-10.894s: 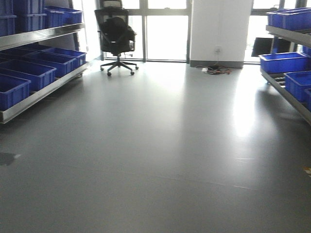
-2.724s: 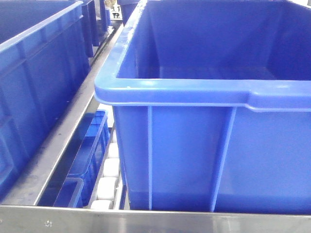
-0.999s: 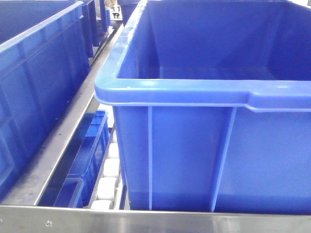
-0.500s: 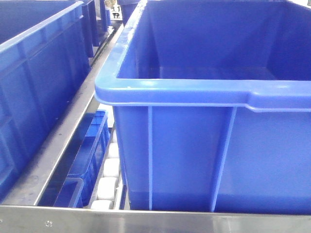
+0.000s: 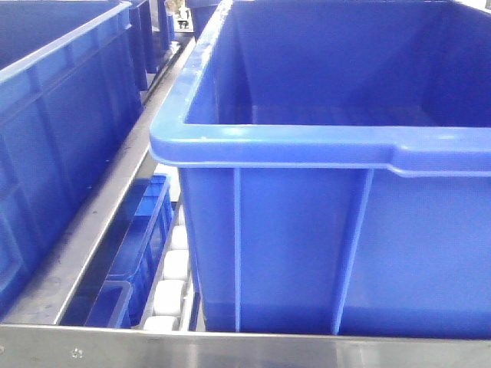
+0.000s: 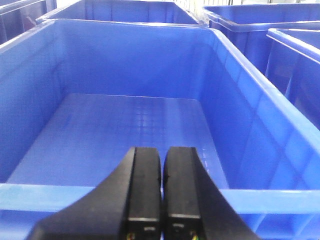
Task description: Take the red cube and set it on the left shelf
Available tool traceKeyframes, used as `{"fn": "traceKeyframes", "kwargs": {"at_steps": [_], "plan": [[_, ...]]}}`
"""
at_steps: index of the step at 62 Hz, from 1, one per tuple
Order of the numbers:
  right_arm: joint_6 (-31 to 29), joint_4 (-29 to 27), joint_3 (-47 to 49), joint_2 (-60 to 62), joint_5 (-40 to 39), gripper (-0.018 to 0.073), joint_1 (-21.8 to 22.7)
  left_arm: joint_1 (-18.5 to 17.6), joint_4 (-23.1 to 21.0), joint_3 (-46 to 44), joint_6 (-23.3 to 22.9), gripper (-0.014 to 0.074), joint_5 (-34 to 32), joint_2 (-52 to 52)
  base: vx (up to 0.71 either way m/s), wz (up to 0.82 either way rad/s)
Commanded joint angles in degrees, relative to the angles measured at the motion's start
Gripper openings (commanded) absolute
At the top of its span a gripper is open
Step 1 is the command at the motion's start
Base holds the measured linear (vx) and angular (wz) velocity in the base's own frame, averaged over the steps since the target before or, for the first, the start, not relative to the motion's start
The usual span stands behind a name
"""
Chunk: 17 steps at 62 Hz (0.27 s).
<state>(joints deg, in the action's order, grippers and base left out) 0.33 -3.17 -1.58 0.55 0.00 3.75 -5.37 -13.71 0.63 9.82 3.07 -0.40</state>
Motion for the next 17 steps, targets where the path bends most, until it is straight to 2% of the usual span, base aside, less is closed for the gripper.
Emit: {"fn": "traceKeyframes", "kwargs": {"at_steps": [1,17], "plan": [[0.03,0.18,1.31,1.07,-4.05,0.0057,0.29,-0.39,-0.08,1.36,-0.01,0.0101,-4.86,-0.73,0.00,0.00],[0.03,0.18,1.31,1.07,-4.05,0.0057,0.29,-0.39,-0.08,1.36,-0.01,0.0101,-4.86,-0.73,0.00,0.00]]}}
